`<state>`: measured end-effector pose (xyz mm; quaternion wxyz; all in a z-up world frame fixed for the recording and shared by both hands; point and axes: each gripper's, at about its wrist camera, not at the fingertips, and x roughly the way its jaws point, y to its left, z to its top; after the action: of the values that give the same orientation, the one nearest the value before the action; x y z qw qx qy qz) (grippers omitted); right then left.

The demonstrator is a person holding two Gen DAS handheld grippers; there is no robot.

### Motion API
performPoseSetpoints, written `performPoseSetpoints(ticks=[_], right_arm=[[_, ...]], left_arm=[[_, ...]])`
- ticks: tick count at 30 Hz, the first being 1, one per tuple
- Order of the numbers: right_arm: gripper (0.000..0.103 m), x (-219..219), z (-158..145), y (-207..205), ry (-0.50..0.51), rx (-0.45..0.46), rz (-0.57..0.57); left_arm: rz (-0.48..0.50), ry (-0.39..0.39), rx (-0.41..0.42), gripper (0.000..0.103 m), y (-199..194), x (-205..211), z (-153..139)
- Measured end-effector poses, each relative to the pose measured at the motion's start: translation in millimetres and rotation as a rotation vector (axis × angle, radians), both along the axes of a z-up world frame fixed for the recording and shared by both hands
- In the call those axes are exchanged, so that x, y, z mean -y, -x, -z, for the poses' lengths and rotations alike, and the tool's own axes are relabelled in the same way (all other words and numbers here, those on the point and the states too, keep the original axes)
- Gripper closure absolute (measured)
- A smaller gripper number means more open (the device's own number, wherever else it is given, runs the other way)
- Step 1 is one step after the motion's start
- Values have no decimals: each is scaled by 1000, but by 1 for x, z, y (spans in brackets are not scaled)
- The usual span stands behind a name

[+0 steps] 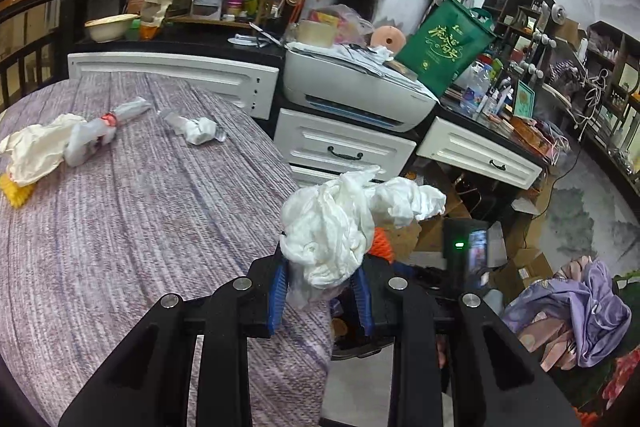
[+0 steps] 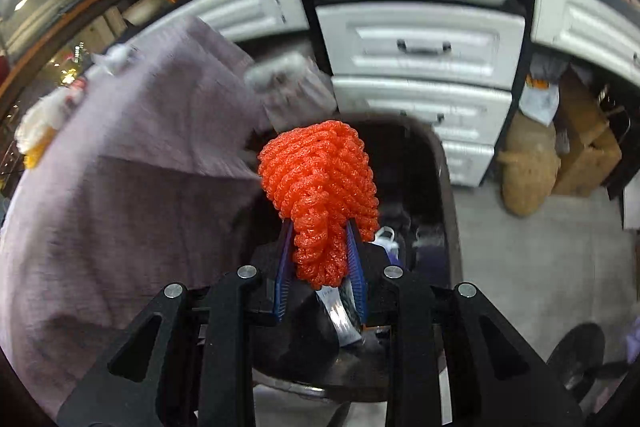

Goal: Collect trash
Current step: 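Carry the orange net and white tissue over the trash bin, then open the right gripper over the bin while the left releases the tissue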

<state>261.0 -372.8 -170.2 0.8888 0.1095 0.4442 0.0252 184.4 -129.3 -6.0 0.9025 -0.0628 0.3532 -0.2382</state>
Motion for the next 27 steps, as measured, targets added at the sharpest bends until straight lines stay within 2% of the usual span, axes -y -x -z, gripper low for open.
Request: performPoseSetpoints(ticks=[3, 6, 7, 8, 15, 22, 27], right_arm=[[75, 1, 22, -9, 1, -54, 28], [56, 5, 34, -11, -3, -80, 56], [40, 5, 35, -9, -3, -82, 61], [31, 7, 36, -7, 5, -82, 73], [31, 26, 23, 19, -7, -53, 102], [28, 62, 2, 52, -37, -10, 196], [28, 86, -12, 68, -18, 20, 252]], left_arm=[[19, -4, -5, 74, 0, 9, 2], [37, -7, -3, 74, 0, 18, 1], [44, -9, -4, 74, 0, 21, 2], [48, -9, -5, 74, 0, 23, 2], [111, -6, -22, 74, 1, 51, 7], [188, -13, -47, 74, 1, 85, 16], [247, -22, -102, 74, 0, 112, 34]])
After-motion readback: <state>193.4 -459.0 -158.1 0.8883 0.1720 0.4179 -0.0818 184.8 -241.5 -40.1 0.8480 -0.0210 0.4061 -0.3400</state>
